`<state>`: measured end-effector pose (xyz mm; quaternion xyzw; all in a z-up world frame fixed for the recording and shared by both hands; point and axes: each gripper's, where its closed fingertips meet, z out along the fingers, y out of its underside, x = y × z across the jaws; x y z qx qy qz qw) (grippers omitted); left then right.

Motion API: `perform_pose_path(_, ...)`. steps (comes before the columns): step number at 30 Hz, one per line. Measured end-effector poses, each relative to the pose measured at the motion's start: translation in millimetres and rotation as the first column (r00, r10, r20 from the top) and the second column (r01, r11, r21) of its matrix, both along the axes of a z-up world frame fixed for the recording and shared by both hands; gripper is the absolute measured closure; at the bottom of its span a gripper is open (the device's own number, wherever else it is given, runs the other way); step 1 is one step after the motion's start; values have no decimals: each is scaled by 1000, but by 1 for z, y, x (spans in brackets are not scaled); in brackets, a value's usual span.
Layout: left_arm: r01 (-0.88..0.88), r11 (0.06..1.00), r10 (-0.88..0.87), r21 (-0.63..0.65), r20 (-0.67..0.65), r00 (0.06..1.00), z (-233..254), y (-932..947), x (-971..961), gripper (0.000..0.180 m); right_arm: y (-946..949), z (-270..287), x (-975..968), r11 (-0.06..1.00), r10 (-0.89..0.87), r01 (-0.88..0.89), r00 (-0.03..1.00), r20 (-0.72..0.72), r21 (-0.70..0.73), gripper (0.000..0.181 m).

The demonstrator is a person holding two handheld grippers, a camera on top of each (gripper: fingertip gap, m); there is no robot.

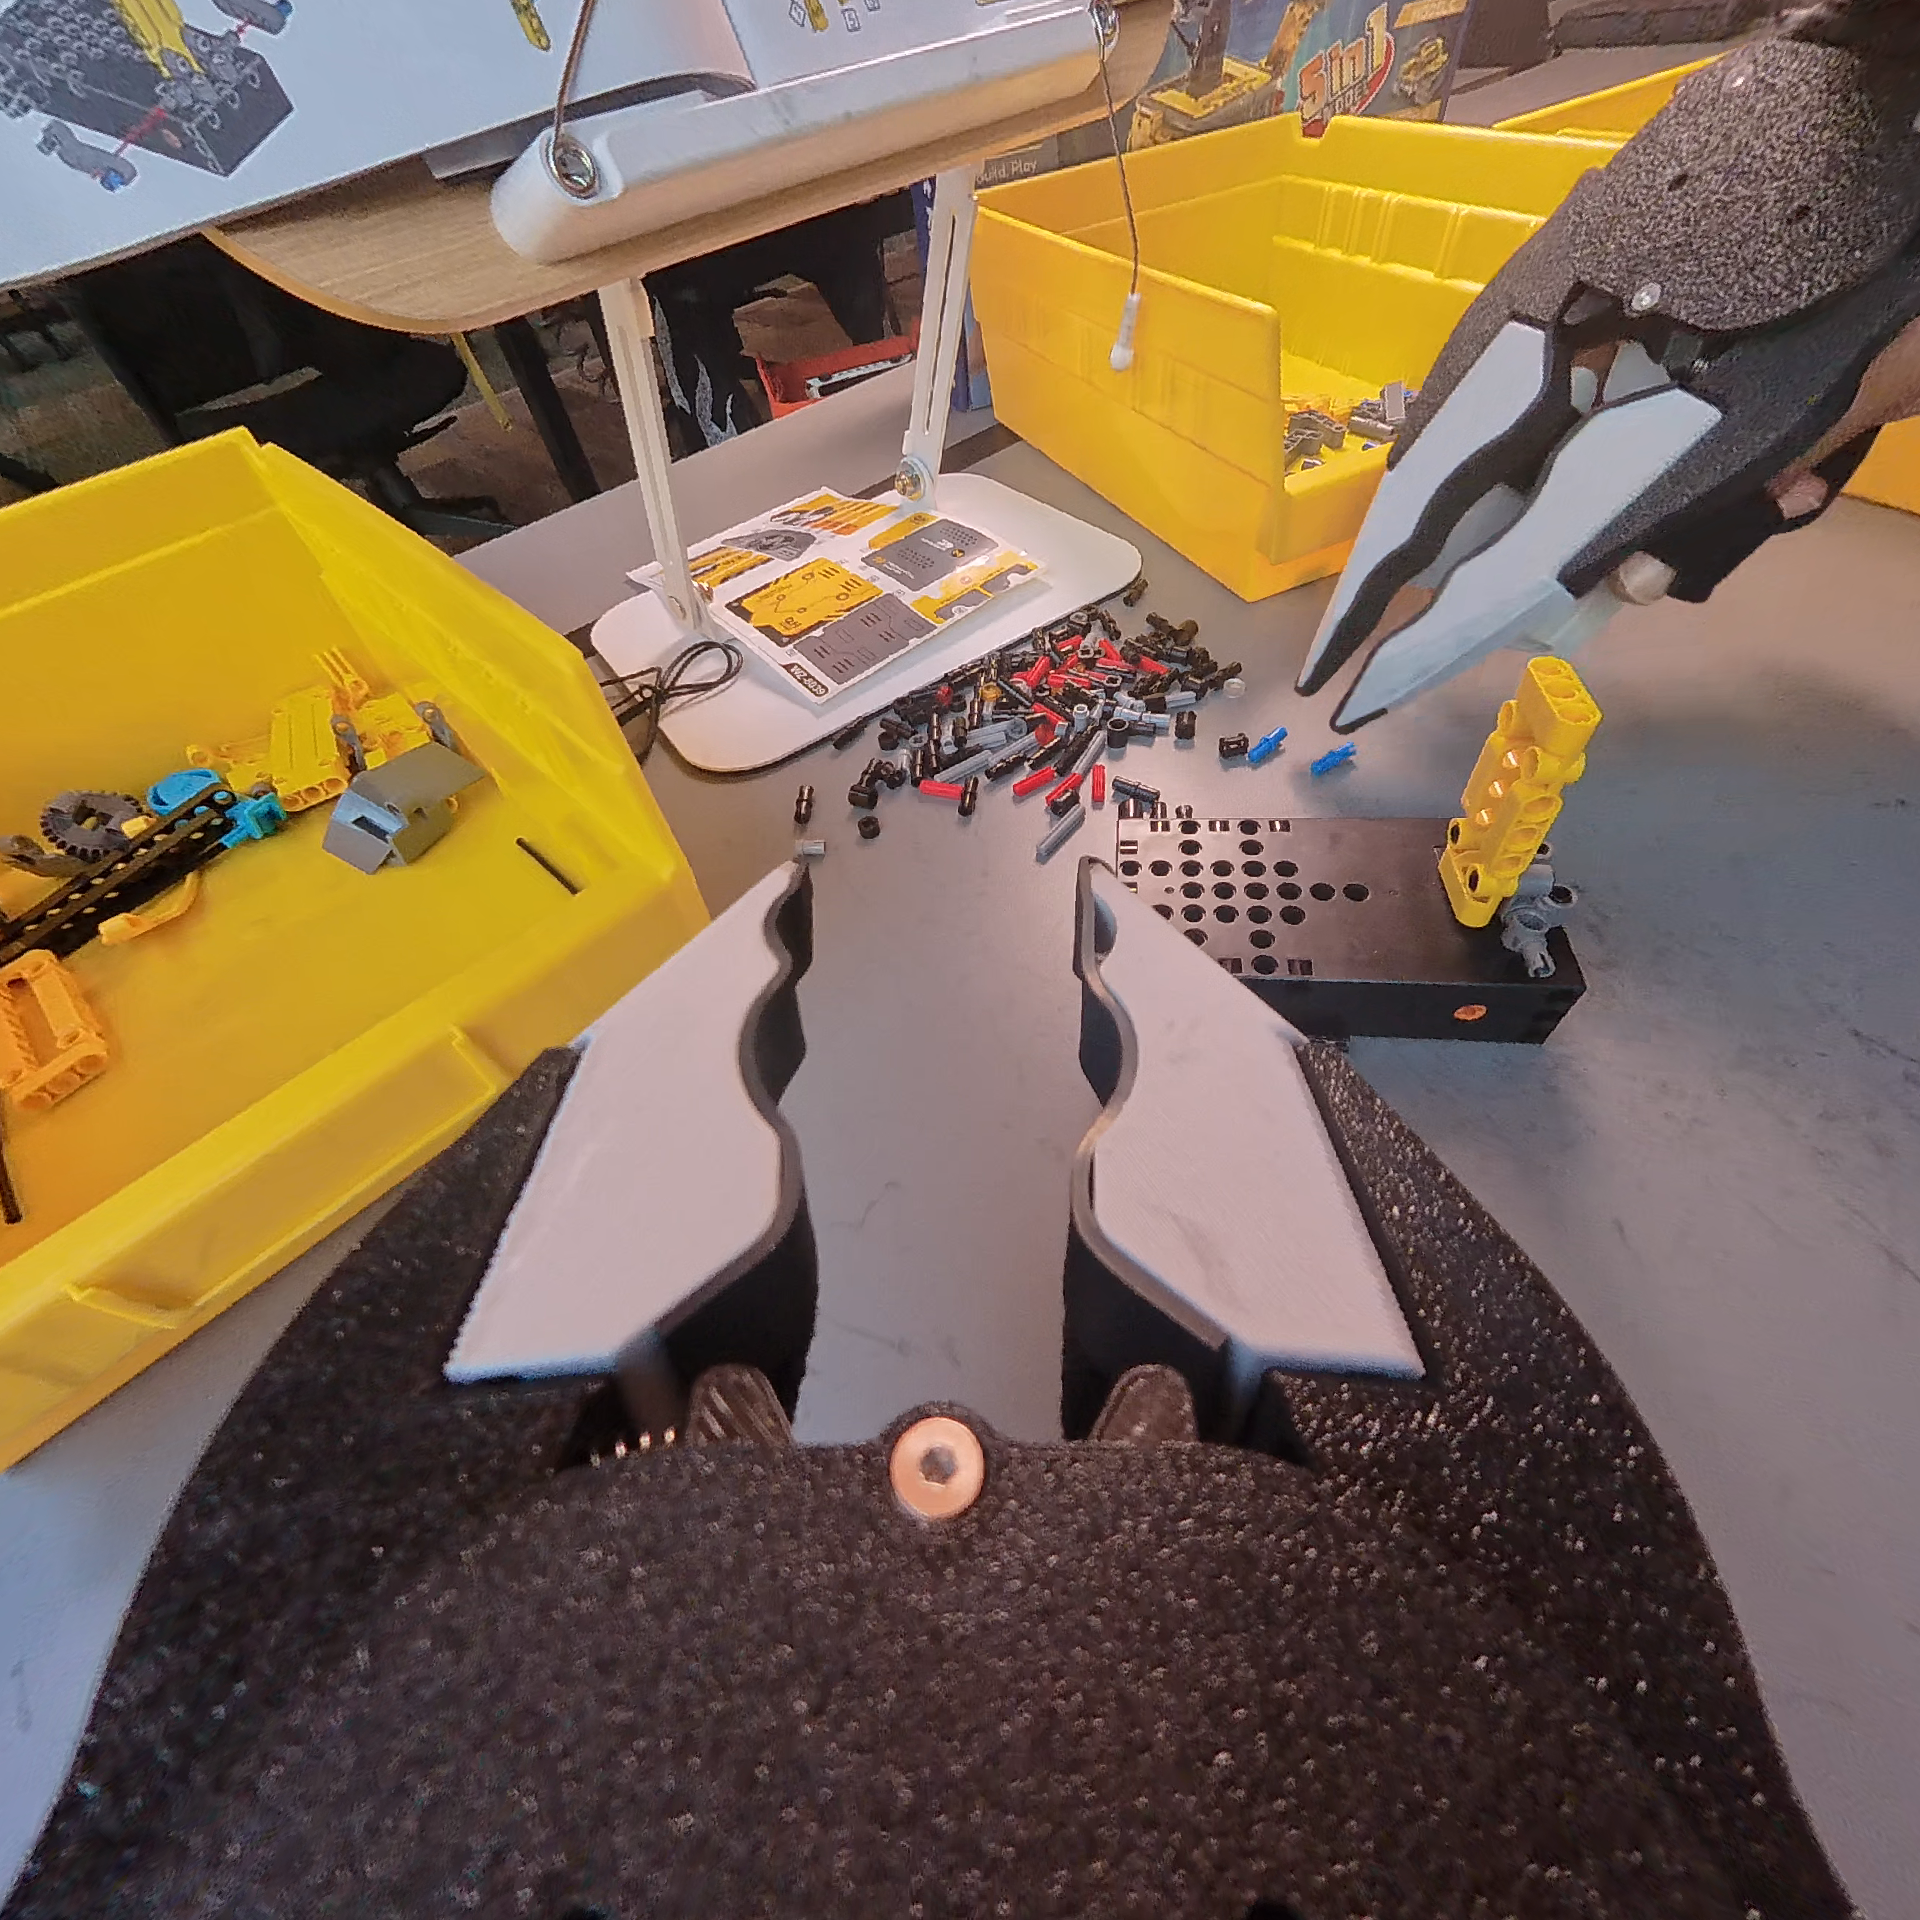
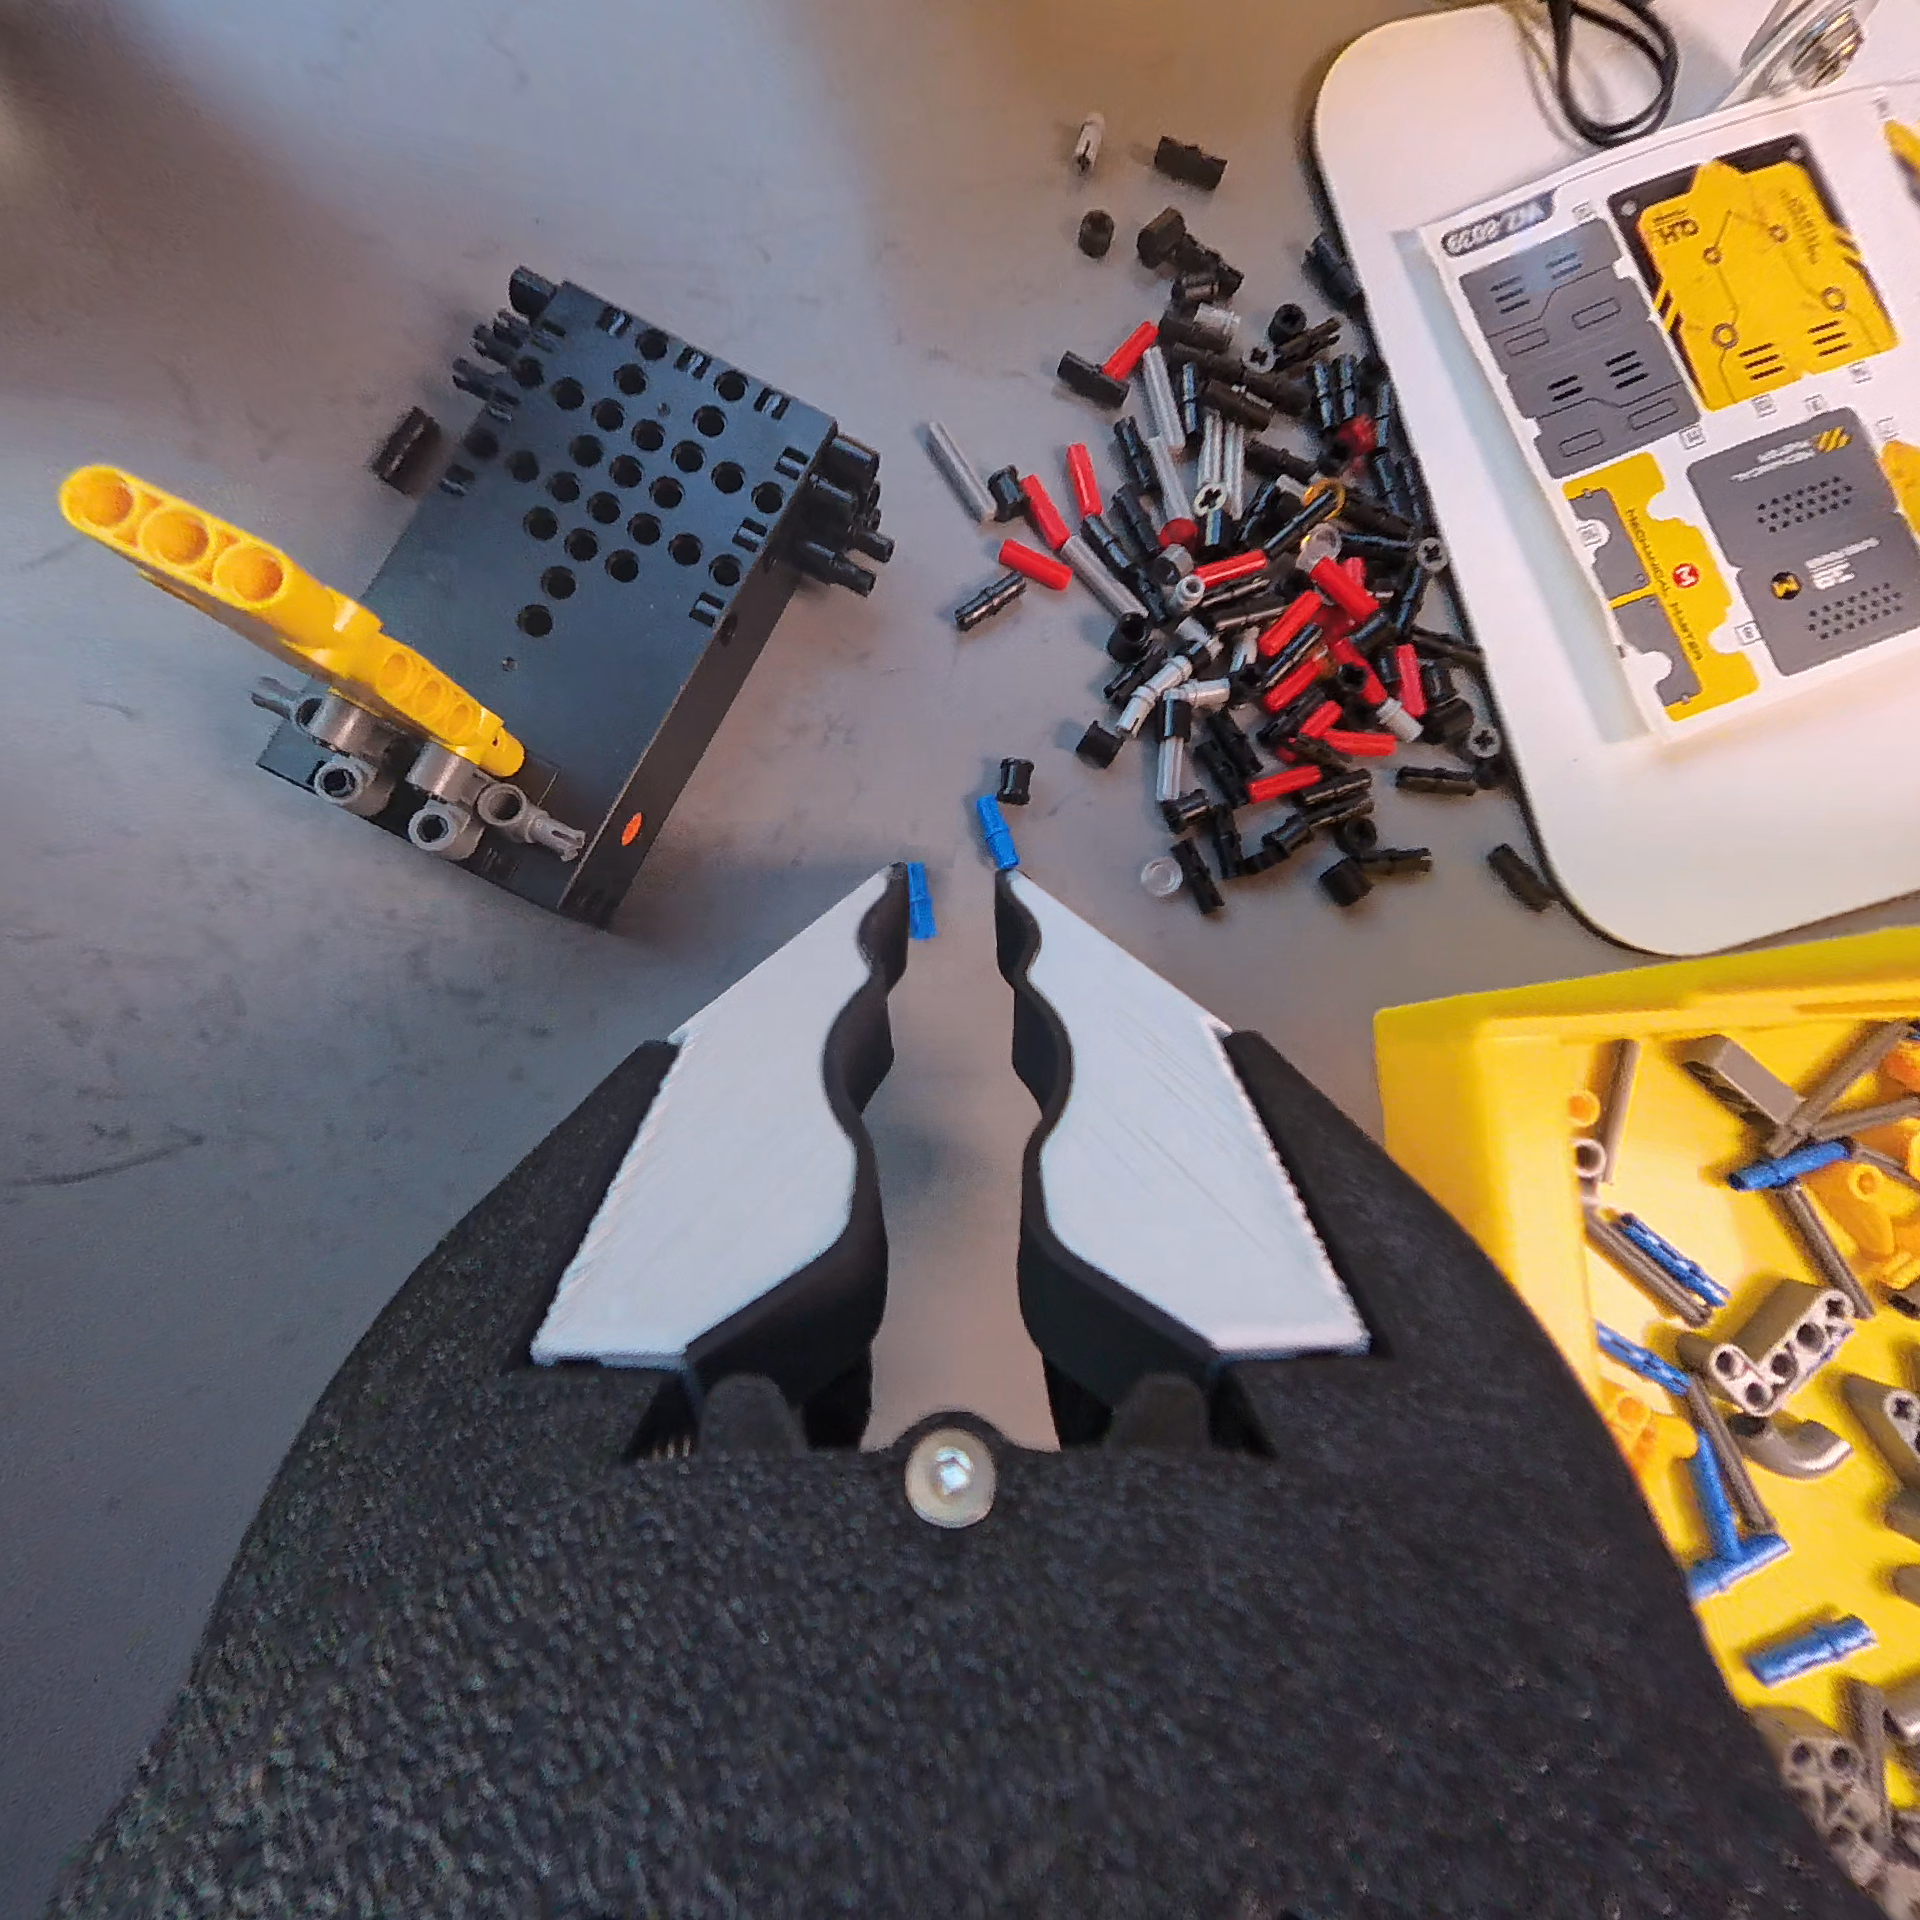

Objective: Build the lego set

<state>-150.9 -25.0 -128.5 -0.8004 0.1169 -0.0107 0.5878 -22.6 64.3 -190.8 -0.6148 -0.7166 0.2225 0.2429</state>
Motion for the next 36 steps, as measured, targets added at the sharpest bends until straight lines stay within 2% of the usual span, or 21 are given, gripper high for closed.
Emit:
perform_pose_path(6, -2, 1000, 2, -10, 7, 1000, -2, 0, -2, 130, 10, -5, -13, 1000, 18, -18, 1000, 21, 0, 170)
perform_pose_path(10, -5, 1000, 5, -11, 15, 1000, -3, 0, -3, 129, 9, -13, -14, 999, 39, -39, 998, 45, 7, 179)
perform_pose_path(16, 8, 1000, -8, -16, 20, 1000, -3, 0, 0, 130, 3, 0, 2, 997, 78, -78, 997, 17, -5, 179)
perform_pose_path(24, 15, 1000, -15, -21, 16, 1000, -5, 0, 2, 129, -34, -9, 27, 981, 192, -193, 979, 68, -1, 179)
perform_pose_path(31, 13, 1000, -13, -26, 13, 1000, -6, 0, 1, 129, -36, -13, 25, 976, 213, -215, 973, 84, 27, 173)
perform_pose_path(36, 20, 999, -19, -32, 14, 1000, -7, 1, 2, 129, -20, 0, 16, 987, 156, -157, 987, 26, 29, 171)
